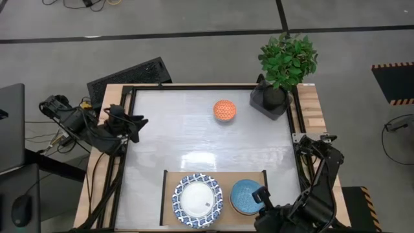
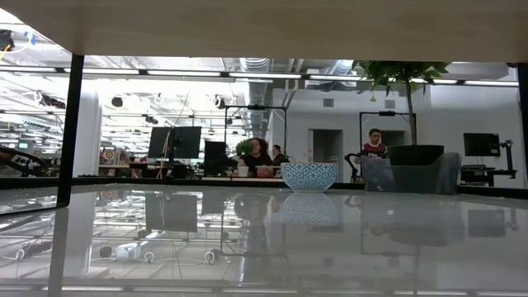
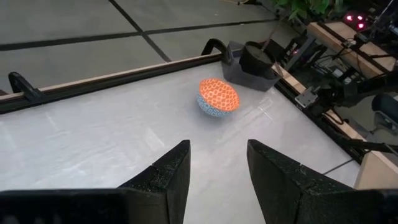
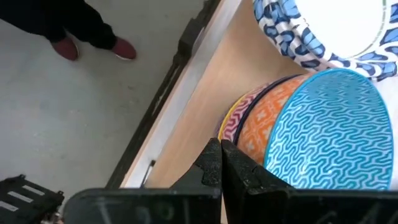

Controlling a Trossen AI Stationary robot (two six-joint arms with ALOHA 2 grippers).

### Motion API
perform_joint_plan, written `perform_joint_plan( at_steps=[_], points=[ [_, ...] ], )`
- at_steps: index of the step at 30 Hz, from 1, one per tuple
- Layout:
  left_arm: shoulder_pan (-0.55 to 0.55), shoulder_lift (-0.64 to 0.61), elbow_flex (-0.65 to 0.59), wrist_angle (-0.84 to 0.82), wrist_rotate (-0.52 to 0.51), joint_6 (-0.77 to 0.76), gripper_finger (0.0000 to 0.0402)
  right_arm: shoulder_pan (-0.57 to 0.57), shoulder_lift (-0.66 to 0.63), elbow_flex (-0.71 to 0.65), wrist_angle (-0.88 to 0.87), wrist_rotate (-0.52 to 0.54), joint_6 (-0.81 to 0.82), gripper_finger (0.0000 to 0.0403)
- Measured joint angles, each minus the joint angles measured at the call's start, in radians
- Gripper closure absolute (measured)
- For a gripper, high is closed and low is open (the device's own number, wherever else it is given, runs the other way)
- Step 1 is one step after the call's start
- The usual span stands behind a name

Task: Place and stack plates onto a shelf
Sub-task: Stack the light blue bowl on top of the blue bowl on the shelf

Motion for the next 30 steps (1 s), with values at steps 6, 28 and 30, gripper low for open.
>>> perform_joint_plan(
  at_steps=[6,28,30],
  points=[
    [0.000,0.007,0.000,0.000,0.007,-0.008,0.0258,0.002,0.000,-0.012,0.005,0.003,0.001,0.0386],
    [0.000,0.008,0.000,0.001,0.006,-0.022,0.0258,0.000,0.000,-0.087,0.023,0.077,0.028,0.0386],
    [0.000,0.008,0.000,0.001,0.006,-0.022,0.0258,0.000,0.000,-0.087,0.023,0.078,0.029,0.0386]
  ],
)
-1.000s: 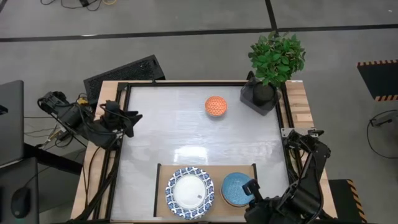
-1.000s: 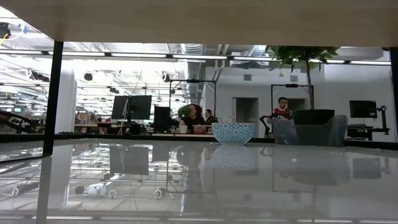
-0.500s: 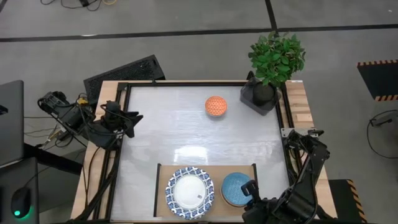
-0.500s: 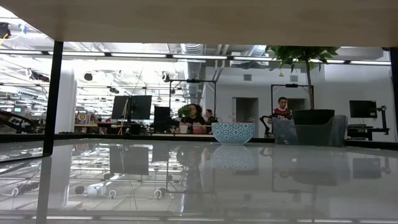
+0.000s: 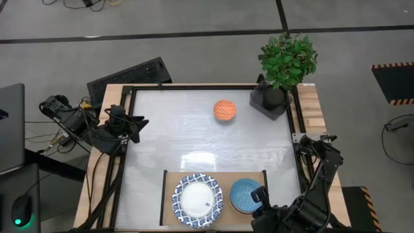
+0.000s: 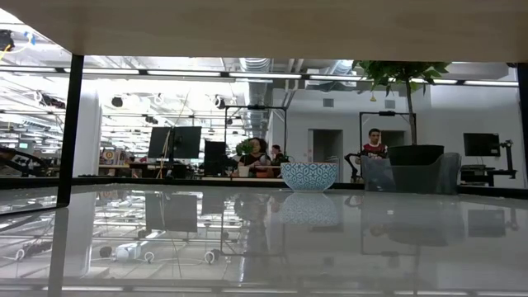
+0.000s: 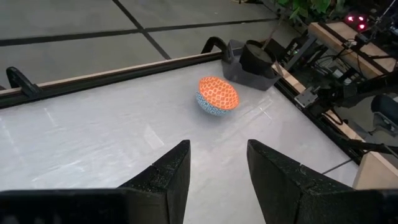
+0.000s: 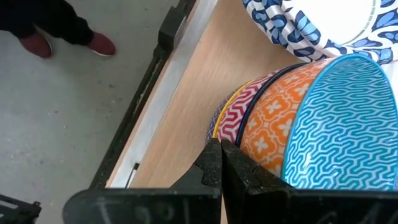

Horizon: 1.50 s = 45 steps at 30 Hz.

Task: Place and stack plates onto a shelf
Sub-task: Stack the light blue bowl on top of the blue bowl on the shelf

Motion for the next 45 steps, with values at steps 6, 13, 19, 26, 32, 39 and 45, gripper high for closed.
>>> perform_joint_plan(
  at_steps=[6,13,19,26,32,39,45],
  points=[
    [0.000,0.000,0.000,0.000,0.000,0.000,0.0258,-0.002,-0.001,-0.043,0.007,-0.001,0.014,0.0386],
    [0.000,0.002,0.000,0.000,0.000,-0.010,0.0258,-0.005,0.000,-0.080,0.012,-0.002,0.070,0.0382],
    [0.000,0.002,0.000,0.000,0.000,-0.010,0.0258,0.014,-0.003,-0.051,0.013,0.010,0.078,0.0382],
    [0.000,0.002,0.000,0.000,-0.001,-0.008,0.0258,0.029,-0.005,-0.027,0.014,0.088,0.121,0.0382],
    [0.000,0.002,0.000,0.000,0.000,-0.010,0.0258,0.026,-0.001,-0.027,0.011,0.101,0.121,0.0383],
    [0.000,0.002,0.000,0.000,0.000,-0.013,0.0258,0.029,-0.001,-0.027,-0.005,0.127,0.121,0.0383],
    [0.000,0.002,0.000,0.000,0.000,-0.021,0.0258,0.020,-0.002,-0.040,-0.012,0.127,0.124,0.0383]
  ],
)
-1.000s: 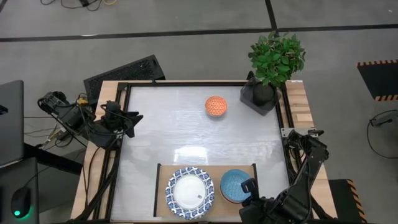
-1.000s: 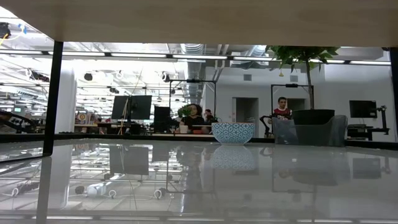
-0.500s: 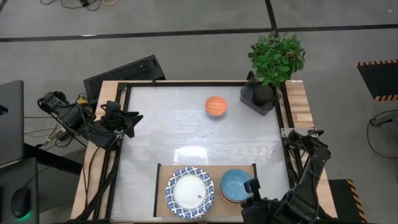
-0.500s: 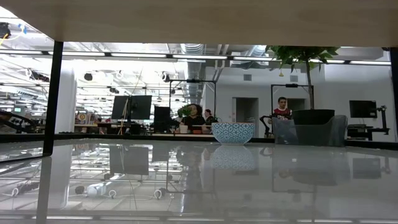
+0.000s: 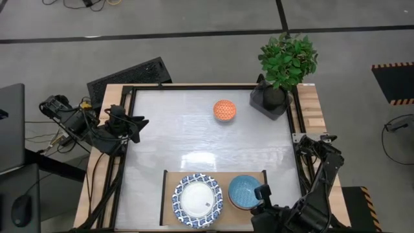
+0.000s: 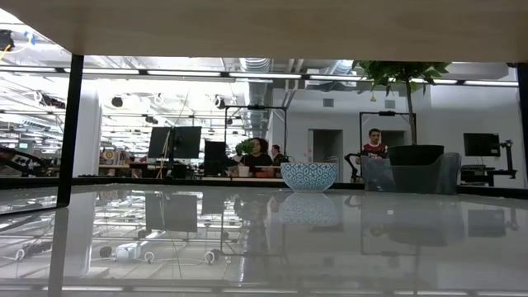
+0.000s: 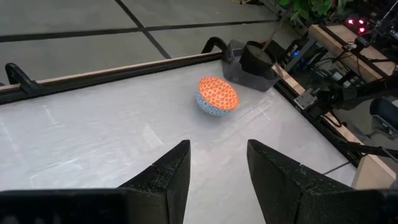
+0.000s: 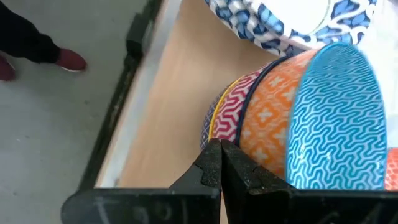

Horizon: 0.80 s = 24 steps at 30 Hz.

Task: Place and stack plates onto a shelf
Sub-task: Stack the light blue bowl on top of the blue bowl on the shelf

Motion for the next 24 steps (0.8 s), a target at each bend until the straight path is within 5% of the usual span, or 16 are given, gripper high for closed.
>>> perform_joint_plan(
  at_steps=[14,24],
  points=[
    [0.000,0.000,0.000,0.000,0.000,-0.016,0.0258,0.016,0.001,-0.011,-0.006,0.004,0.006,0.0383],
    [0.000,0.000,0.000,0.000,-0.008,-0.020,0.0258,0.062,0.000,0.003,-0.003,0.141,0.082,0.0383]
  ],
)
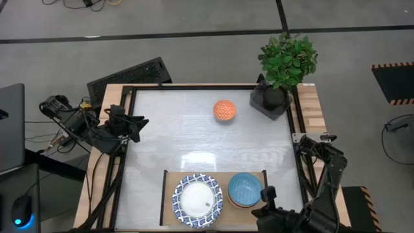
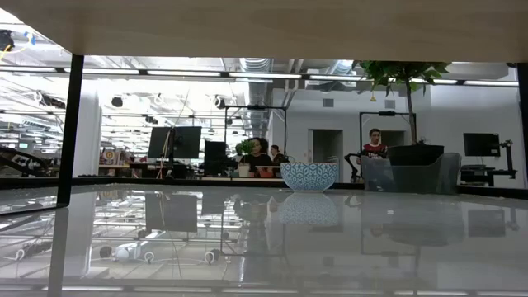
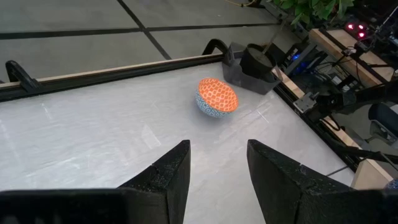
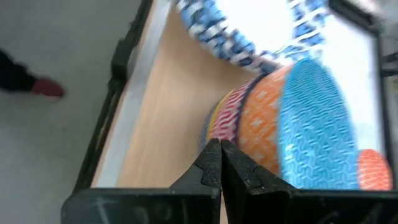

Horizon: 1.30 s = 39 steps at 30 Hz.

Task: Place and stack plates onto a shelf
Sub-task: Stack the light blue bowl on top of the blue bowl on the shelf

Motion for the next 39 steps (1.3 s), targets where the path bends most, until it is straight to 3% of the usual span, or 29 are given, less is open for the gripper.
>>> perform_joint_plan(
  at_steps=[3,14,28,35,39],
  points=[
    [0.000,0.000,0.000,0.000,0.000,-0.006,0.0258,0.000,0.000,0.000,0.000,0.044,0.010,0.0383],
    [0.000,0.006,0.000,0.000,0.000,-0.014,0.0258,-0.010,0.000,-0.004,0.000,0.043,0.011,0.0383],
    [0.000,0.039,0.000,0.000,0.003,-0.015,0.0258,-0.021,0.000,-0.087,0.029,-0.002,0.020,0.0383],
    [0.000,0.038,0.000,0.000,0.003,-0.015,0.0258,-0.001,0.001,0.033,0.027,-0.016,-0.050,0.0383],
    [0.000,0.038,0.000,0.000,0.002,-0.015,0.0258,-0.005,-0.003,0.134,0.041,0.085,-0.127,0.0383]
  ],
)
